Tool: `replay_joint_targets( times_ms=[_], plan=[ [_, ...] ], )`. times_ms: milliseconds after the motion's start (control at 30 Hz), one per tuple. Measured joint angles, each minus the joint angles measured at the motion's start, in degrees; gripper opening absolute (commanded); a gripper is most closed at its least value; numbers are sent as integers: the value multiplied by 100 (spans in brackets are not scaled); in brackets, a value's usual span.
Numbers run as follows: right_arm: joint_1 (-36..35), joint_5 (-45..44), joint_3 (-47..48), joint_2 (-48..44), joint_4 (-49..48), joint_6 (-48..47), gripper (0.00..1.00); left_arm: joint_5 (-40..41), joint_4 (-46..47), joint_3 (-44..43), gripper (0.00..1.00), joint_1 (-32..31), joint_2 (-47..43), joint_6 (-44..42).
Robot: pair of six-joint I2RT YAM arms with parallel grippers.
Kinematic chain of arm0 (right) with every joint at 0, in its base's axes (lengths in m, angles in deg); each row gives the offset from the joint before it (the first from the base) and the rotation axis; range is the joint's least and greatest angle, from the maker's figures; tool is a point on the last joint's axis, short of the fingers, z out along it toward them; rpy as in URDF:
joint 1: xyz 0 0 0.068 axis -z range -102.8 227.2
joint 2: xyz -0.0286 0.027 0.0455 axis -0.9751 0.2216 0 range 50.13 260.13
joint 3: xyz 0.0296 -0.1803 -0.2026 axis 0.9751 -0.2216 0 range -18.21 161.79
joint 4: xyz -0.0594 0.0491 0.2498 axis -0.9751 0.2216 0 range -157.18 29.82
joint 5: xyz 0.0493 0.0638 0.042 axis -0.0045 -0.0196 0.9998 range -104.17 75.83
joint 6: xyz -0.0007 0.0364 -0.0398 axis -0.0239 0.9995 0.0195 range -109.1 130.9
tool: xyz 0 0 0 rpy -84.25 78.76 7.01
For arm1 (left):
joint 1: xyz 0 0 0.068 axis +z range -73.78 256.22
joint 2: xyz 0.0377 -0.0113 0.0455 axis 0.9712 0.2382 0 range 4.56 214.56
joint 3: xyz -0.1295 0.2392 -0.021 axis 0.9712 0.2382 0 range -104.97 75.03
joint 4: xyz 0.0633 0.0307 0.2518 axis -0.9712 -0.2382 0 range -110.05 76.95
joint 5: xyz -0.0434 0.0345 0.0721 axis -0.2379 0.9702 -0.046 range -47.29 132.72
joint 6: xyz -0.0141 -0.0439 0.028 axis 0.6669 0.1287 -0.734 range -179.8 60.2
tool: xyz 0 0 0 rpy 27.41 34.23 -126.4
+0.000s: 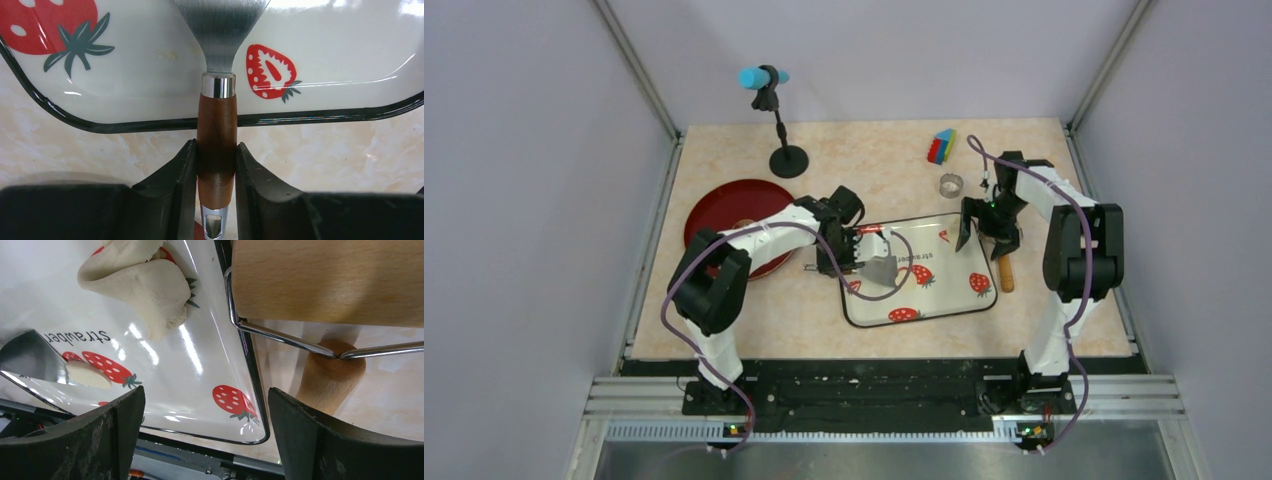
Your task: Roll out the dumpling wrappers from the dough
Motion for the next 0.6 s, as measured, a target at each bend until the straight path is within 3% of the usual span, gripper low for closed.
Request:
replay_joint_targets(
  times_ms=[600],
  plan=[
    [0,105,0,55,0,-2,90,170,-66,-341,0,33,205,7]
  ],
)
